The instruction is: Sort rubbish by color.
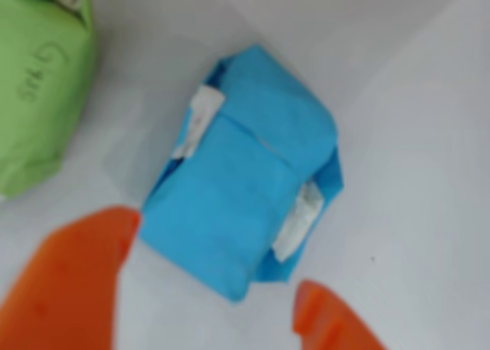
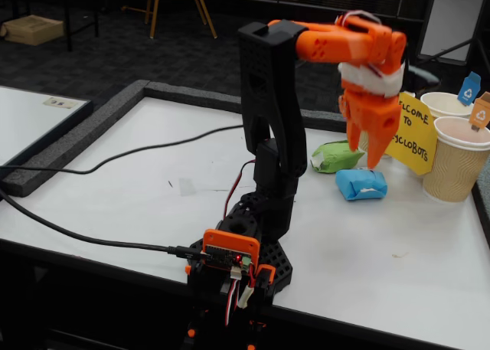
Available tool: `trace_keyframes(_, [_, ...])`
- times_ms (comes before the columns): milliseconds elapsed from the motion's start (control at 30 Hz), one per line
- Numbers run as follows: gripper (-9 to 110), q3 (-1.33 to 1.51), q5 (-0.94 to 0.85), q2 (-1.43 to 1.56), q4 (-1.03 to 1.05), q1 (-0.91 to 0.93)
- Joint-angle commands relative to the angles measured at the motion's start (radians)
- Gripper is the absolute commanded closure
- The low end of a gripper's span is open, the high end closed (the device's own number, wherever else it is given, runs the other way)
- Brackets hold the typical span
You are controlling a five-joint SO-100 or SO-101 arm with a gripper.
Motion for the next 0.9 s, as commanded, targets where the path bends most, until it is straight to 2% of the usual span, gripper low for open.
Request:
trace_keyframes(0, [85, 0.066, 0.052, 0.124, -0.169, 0.011])
trace_keyframes(233, [80, 0.14, 0.057, 0.061, -0.334, 0.015])
trace_keyframes(600, [81, -0.04, 0.057, -0.183, -0.281, 0.038])
trace_keyframes(667, [85, -0.066, 0.057, -0.212, -0.272, 0.038])
trace_keyframes(800, [101, -0.107, 0.057, -0.239, -0.272, 0.043])
trace_keyframes(867, [101, -0.121, 0.057, -0.236, -0.268, 0.048])
